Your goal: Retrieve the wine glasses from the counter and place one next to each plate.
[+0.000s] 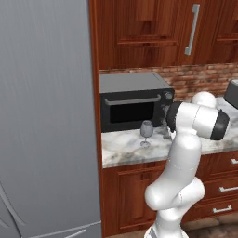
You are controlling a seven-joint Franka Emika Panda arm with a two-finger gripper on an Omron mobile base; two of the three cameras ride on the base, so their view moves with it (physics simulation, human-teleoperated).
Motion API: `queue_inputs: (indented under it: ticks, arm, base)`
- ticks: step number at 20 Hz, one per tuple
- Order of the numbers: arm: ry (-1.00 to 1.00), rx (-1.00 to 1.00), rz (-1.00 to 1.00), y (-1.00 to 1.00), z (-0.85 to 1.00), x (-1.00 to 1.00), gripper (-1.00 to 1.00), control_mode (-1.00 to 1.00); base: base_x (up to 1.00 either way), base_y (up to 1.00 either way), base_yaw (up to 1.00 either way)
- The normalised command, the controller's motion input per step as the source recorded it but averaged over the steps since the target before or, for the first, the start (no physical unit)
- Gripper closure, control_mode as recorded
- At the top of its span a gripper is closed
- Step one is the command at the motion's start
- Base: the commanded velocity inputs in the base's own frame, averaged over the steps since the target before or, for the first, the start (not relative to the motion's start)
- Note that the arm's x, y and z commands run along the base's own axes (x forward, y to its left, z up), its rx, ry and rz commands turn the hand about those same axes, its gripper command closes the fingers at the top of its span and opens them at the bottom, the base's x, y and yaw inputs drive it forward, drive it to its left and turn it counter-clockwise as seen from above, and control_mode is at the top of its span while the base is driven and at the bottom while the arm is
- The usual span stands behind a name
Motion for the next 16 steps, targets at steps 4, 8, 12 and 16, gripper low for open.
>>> queue_inputs:
  ticks: [4,8,12,16]
  arm:
    - [0.00,0.01,0.00,0.04,-0.31,0.24,-1.00,-1.00]
    - [0.00,0.00,0.00,0.05,-0.25,0.12,-1.00,-1.00]
    - [0.00,0.01,0.00,0.01,-0.09,0.00,-1.00,-1.00]
    - [0.00,0.00,0.00,0.15,0.00,0.00,-1.00,-1.00]
  base:
    - [0.00,0.00,0.00]
    - [0.00,0.00,0.00]
    - [0.00,0.00,0.00]
    - [0.00,0.00,0.00]
